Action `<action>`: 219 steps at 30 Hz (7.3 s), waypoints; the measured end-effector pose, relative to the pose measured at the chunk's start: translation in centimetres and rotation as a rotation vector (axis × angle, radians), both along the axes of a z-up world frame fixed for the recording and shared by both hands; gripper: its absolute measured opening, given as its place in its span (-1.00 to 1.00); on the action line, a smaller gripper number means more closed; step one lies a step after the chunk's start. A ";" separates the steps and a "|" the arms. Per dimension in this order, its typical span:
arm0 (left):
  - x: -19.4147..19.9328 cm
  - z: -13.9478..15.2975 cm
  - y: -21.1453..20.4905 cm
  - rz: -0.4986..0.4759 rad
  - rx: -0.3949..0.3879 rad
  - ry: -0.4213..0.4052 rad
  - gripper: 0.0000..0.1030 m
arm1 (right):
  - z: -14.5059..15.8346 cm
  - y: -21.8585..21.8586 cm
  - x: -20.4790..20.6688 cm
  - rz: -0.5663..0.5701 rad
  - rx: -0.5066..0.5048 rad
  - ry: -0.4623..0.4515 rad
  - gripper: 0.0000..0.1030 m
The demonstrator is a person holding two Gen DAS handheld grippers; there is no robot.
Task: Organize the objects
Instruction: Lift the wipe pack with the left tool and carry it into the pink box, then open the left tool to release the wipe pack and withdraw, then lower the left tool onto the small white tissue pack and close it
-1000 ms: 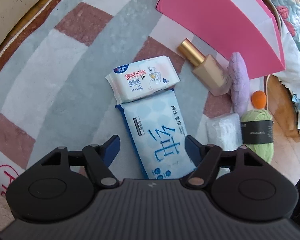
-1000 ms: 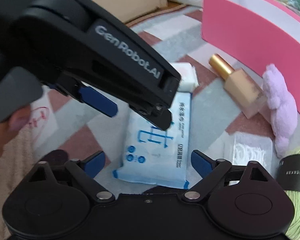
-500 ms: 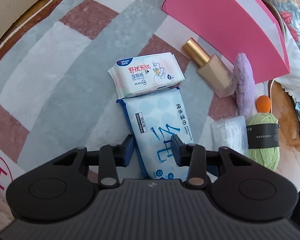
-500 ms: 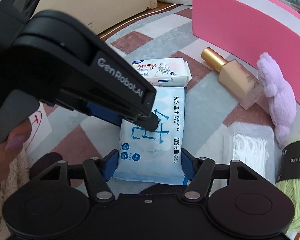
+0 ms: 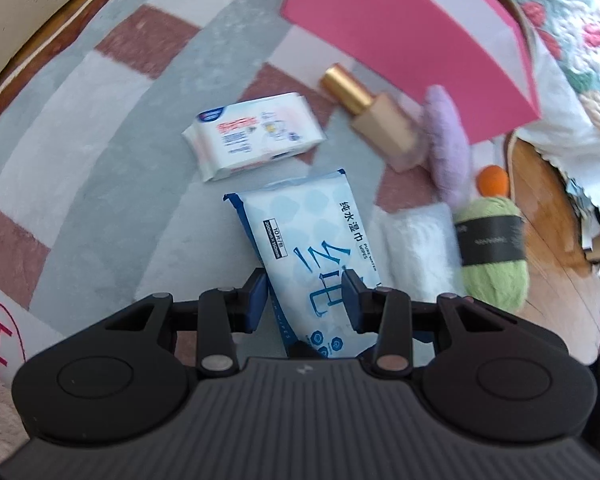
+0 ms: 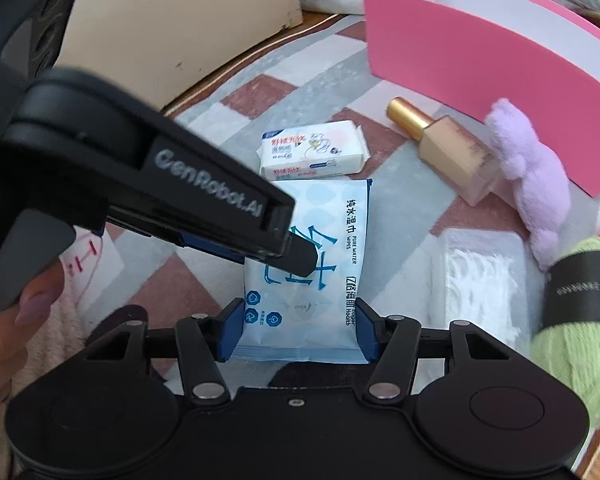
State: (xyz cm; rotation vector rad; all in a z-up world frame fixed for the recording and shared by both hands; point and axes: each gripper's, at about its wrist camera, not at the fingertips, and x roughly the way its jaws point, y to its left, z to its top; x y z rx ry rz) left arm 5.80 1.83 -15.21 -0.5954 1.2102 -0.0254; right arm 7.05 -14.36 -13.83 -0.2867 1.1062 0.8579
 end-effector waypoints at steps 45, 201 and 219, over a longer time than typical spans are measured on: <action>16.8 21.4 -6.3 -0.264 0.120 -0.283 -0.24 | 18.3 -5.3 13.2 -0.345 0.170 -0.080 0.14; 8.0 1.4 7.1 -0.074 0.062 0.105 0.59 | 2.4 6.0 6.7 0.253 0.030 -0.150 0.74; 7.7 -1.8 7.3 0.037 0.022 0.035 -0.14 | -2.5 6.5 8.1 0.184 -0.007 -0.140 0.49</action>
